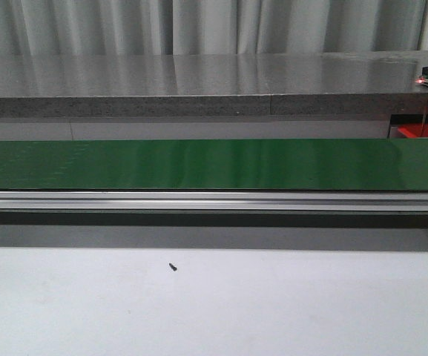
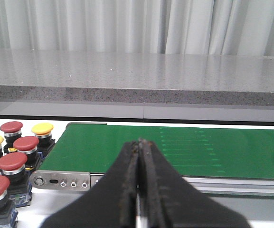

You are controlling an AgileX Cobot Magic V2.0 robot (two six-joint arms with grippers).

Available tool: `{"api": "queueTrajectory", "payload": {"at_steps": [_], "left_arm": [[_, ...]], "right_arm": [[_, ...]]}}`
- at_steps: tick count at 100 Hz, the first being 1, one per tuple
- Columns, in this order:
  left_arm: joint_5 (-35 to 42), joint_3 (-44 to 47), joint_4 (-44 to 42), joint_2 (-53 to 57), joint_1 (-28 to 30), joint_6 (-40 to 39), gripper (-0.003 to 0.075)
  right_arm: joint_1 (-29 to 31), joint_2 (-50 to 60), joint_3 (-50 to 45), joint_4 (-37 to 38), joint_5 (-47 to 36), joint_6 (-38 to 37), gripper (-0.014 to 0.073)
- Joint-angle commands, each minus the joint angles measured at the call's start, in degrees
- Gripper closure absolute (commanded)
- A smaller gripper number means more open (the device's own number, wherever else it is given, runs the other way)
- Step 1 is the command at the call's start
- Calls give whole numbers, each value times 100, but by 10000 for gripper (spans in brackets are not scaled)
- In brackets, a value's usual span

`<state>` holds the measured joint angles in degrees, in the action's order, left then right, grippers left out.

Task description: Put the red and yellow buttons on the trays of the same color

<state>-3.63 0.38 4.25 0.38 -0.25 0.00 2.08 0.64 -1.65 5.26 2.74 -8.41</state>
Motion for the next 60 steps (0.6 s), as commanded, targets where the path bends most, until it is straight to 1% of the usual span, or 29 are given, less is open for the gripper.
{"api": "queueTrajectory", "payload": {"at_steps": [1, 34, 50, 60], "left_arm": [[443, 230, 62, 191, 27, -51, 740], [586, 207, 62, 191, 25, -51, 740], [363, -99, 192, 35, 27, -51, 740], [-123, -555, 201, -215, 110, -66, 740]], "right_arm": [[-6, 96, 102, 18, -464, 15, 715], [-6, 96, 102, 18, -464, 15, 715], [-6, 96, 102, 18, -464, 15, 715], [-6, 96, 102, 18, -464, 15, 715]]}}
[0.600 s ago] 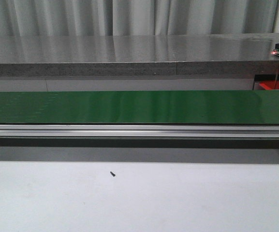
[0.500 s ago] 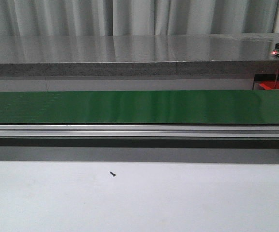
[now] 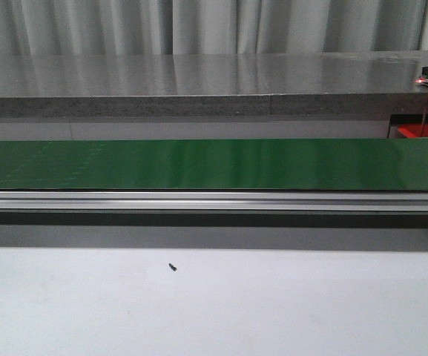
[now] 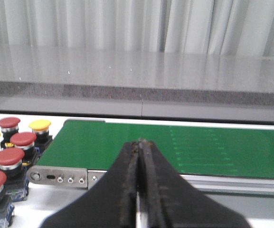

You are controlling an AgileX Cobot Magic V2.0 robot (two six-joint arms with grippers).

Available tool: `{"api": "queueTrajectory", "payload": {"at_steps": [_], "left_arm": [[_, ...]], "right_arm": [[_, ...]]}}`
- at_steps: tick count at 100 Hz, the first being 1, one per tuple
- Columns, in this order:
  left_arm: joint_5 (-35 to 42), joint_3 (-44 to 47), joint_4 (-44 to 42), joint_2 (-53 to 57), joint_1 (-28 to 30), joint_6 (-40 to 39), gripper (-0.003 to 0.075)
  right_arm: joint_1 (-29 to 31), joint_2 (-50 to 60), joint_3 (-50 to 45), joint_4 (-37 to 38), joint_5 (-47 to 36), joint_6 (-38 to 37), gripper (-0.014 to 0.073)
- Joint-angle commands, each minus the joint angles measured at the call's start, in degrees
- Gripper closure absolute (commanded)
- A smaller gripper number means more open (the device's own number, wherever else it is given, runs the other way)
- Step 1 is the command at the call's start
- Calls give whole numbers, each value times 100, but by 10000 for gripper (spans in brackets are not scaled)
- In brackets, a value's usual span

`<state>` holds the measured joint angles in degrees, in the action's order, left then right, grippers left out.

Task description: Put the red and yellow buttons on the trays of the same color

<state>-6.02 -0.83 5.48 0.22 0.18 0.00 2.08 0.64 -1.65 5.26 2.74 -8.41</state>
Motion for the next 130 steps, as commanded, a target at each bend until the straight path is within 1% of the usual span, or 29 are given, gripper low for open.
{"api": "queueTrajectory", "payload": {"at_steps": [1, 14, 37, 43, 54, 68, 83, 100, 105, 117, 130], "left_arm": [[73, -511, 78, -243, 90, -78, 740], [-683, -1212, 84, -774, 404, -423, 740], [-1311, -2219, 84, -1946, 1078, -530, 740], [-1575, -2461, 84, -2244, 1218, -530, 740], [-2116, -2911, 84, -2834, 1370, -530, 740], [-2413, -3337, 144, -3383, 1468, -555, 740], [-2599, -3583, 332, -3834, 1487, -555, 740], [-2585, -3583, 332, -4029, 1487, -555, 740], [-2768, -3583, 376, -4073, 1487, -555, 740], [-2828, -3582, 245, -4131, 1499, -500, 740], [-2853, -3606, 249, -4222, 1718, -564, 739]], "right_arm": [[-6, 96, 102, 18, -464, 15, 715], [-6, 96, 102, 18, -464, 15, 715], [-6, 96, 102, 18, -464, 15, 715], [-6, 96, 102, 18, -464, 15, 715], [-6, 96, 102, 18, -464, 15, 715], [-6, 96, 102, 18, -464, 15, 715], [-6, 96, 102, 18, -464, 15, 715], [-6, 96, 102, 18, -464, 15, 715], [-6, 96, 102, 18, -464, 15, 715], [-6, 96, 102, 18, -464, 15, 715], [-6, 96, 102, 18, -464, 15, 715]]}}
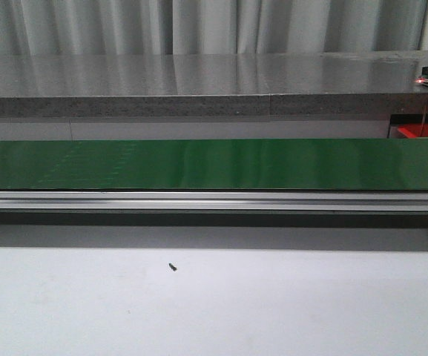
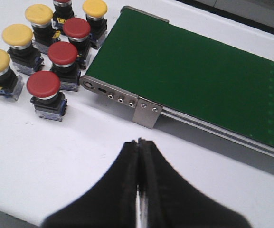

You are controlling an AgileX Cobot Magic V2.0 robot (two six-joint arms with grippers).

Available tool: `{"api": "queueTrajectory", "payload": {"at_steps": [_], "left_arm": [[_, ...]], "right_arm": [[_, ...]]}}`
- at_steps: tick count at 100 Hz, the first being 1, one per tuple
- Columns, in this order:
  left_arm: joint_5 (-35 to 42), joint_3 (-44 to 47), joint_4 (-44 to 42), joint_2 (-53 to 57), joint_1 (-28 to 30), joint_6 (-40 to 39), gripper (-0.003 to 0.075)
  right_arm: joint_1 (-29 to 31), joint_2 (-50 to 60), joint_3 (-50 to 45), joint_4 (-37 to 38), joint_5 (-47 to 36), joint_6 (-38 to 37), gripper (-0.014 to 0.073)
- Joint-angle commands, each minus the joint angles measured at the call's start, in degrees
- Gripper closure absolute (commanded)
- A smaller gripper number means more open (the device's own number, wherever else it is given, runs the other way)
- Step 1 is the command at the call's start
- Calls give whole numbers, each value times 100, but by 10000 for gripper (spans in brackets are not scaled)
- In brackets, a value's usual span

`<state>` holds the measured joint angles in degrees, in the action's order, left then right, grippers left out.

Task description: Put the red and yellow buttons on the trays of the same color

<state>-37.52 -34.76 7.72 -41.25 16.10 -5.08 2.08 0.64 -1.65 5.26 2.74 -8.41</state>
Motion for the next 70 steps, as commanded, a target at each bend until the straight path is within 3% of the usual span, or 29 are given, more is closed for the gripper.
{"api": "queueTrajectory", "payload": {"at_steps": [1, 11, 18, 27, 36, 47, 70], "left_arm": [[282, -224, 34, -86, 165, -56, 739], [63, -304, 34, -301, 474, -56, 729], [-37, -388, 22, -468, 673, -12, 674], [-88, -535, 22, -698, 852, 15, 522], [-160, -721, 22, -944, 961, 15, 287], [-224, -931, 22, -1286, 1061, 15, 112], [-312, -1420, 55, -2233, 1196, -21, 101]], "right_arm": [[-6, 96, 102, 18, -464, 15, 715], [-6, 96, 102, 18, -464, 15, 715], [-6, 96, 102, 18, -464, 15, 715], [-6, 96, 102, 18, -464, 15, 715], [-6, 96, 102, 18, -464, 15, 715], [-6, 96, 102, 18, -464, 15, 715], [-6, 96, 102, 18, -464, 15, 715]]}}
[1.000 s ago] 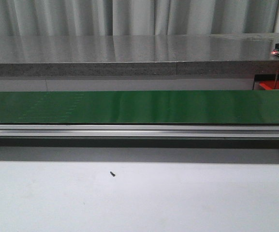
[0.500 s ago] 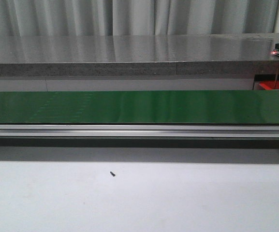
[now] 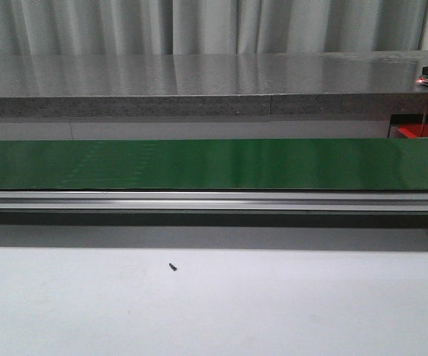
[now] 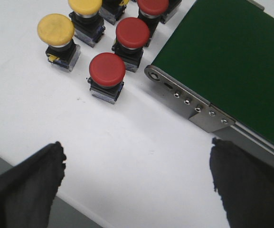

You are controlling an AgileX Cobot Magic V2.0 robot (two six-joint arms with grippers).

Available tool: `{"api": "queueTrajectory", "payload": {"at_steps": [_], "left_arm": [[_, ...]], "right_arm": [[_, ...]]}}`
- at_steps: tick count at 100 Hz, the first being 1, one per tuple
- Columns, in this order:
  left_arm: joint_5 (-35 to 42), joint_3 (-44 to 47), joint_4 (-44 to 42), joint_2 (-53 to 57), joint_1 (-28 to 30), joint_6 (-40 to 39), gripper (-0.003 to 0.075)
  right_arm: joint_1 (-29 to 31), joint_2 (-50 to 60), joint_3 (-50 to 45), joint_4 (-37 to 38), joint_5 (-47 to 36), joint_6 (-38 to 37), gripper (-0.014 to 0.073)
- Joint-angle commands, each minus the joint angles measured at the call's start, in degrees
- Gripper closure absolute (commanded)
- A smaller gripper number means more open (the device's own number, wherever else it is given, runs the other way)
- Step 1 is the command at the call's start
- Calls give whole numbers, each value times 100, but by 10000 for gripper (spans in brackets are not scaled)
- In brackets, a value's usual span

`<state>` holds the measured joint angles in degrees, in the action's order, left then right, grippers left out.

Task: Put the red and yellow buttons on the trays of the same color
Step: 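Grasp a red-capped button with the left gripper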

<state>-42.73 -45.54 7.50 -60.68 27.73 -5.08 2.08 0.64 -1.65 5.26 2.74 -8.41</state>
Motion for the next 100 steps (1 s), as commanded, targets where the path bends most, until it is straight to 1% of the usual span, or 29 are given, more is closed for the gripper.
{"api": "queueTrajectory", "payload": {"at_steps": [1, 19, 31, 47, 73, 100], "left_arm": [[197, -370, 77, -362, 33, -21, 101], [78, -709, 77, -1289, 70, -21, 101], [398, -785, 54, -1712, 70, -63, 102], [626, -909, 54, -2241, 70, -208, 102], [1149, -1062, 109, -2800, 165, -473, 102], [1307, -1062, 118, -3011, 428, -486, 102]], "right_arm": [[-6, 96, 102, 18, -464, 15, 715], [-6, 96, 102, 18, -464, 15, 715], [-6, 96, 102, 18, -464, 15, 715], [-6, 96, 102, 18, -464, 15, 715], [-6, 96, 102, 18, -464, 15, 715], [-6, 96, 102, 18, -464, 15, 715]]}}
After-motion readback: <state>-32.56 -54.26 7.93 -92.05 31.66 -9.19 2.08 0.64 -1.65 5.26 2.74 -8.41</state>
